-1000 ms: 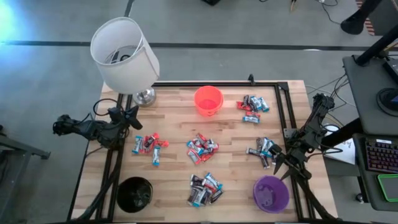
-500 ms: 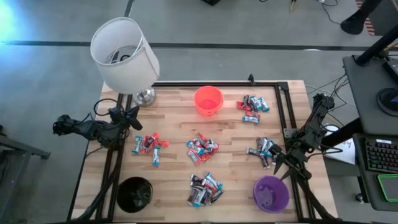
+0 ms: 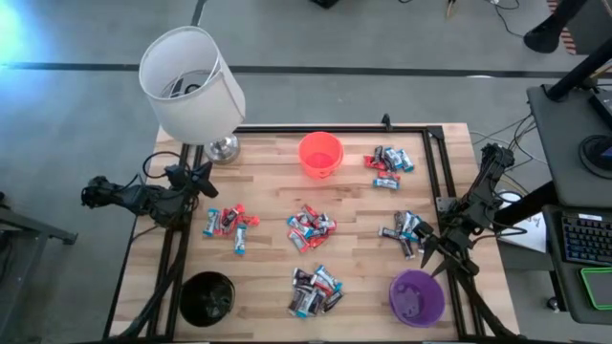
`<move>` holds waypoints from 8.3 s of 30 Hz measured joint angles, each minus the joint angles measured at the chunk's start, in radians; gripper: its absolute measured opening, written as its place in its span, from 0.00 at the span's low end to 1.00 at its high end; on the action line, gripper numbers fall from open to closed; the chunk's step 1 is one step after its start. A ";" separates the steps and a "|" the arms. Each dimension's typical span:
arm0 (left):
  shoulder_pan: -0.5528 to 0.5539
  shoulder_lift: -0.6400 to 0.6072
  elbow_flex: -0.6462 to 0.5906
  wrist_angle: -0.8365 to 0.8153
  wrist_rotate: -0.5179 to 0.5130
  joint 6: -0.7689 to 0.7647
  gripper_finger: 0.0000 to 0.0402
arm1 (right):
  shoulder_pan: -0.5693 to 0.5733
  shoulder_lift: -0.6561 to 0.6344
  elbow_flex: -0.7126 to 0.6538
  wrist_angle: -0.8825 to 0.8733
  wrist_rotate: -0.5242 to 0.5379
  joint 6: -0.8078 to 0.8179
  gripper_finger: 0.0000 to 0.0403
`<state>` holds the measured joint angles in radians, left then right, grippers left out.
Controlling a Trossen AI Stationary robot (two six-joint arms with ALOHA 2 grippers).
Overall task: Organize candy in baskets
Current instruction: Put the brown chocolate into the black bucket
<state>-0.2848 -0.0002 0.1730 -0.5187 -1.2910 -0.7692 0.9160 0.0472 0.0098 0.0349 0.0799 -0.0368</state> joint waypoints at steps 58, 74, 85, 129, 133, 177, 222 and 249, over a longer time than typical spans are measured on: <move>0.000 0.011 0.008 0.136 0.054 0.028 0.00 | 0.000 0.000 0.000 0.034 0.123 -0.035 0.36; 0.000 0.041 0.008 0.152 0.098 -0.023 0.00 | 0.000 0.001 0.000 0.511 0.402 -0.157 0.36; 0.000 0.045 0.008 0.169 0.131 -0.036 0.00 | 0.000 0.005 0.010 0.629 0.393 -0.243 0.36; 0.000 0.045 0.008 0.167 0.133 -0.025 0.00 | 0.000 0.014 0.187 0.599 0.510 -0.477 0.36; 0.000 0.045 0.008 0.168 0.133 -0.006 0.00 | 0.000 0.014 0.193 0.599 0.658 -0.479 0.36; 0.000 0.184 0.212 0.385 0.968 0.340 0.21 | 0.000 0.014 0.360 0.599 1.101 -0.366 0.36; -0.005 1.277 0.895 -0.161 0.987 0.285 0.29 | 0.000 0.033 0.384 0.568 1.100 -0.276 0.36; 0.081 1.599 0.895 0.206 0.941 0.303 0.30 | 0.000 0.032 0.383 0.559 1.100 -0.250 0.36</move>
<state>-0.2037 1.5991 1.0676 -0.3130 -0.3503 -0.4663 0.9158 0.0795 0.3927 0.5942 1.1797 -0.2871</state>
